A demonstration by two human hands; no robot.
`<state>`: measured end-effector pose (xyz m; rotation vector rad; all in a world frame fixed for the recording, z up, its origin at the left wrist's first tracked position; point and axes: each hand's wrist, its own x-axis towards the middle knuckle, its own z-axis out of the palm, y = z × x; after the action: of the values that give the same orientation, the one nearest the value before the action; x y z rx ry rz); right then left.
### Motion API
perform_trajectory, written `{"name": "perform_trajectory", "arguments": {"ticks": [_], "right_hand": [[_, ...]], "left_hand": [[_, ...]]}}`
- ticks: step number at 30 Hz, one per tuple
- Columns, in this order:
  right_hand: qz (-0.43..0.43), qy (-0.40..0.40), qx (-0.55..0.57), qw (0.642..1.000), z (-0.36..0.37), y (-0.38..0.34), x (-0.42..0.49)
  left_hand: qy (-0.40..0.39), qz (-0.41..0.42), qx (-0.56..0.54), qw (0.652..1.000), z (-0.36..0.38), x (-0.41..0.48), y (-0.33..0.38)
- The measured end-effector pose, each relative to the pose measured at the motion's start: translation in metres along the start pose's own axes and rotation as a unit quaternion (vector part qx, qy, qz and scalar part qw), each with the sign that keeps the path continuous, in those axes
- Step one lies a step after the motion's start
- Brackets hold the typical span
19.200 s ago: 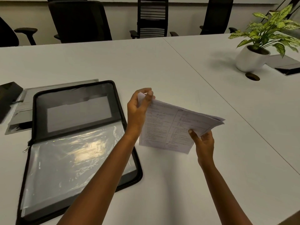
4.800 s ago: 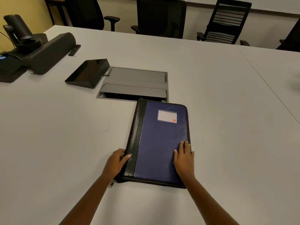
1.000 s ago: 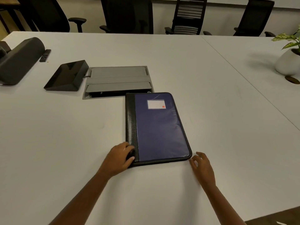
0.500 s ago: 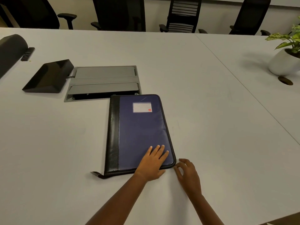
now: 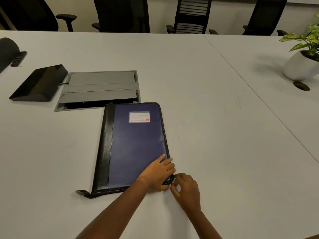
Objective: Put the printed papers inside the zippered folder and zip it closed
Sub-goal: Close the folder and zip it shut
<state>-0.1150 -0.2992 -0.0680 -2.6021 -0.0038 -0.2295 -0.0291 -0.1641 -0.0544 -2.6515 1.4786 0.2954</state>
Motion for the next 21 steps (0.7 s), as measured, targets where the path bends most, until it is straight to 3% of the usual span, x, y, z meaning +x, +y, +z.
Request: {"name": "perform_trajectory", "arguments": {"ticks": [21], "right_hand": [[-0.079,-0.025,-0.032,0.996,-0.003,0.036,0.066]], "left_hand": [[0.050,0.023,-0.115,0.992,0.002,-0.009,-0.005]]}}
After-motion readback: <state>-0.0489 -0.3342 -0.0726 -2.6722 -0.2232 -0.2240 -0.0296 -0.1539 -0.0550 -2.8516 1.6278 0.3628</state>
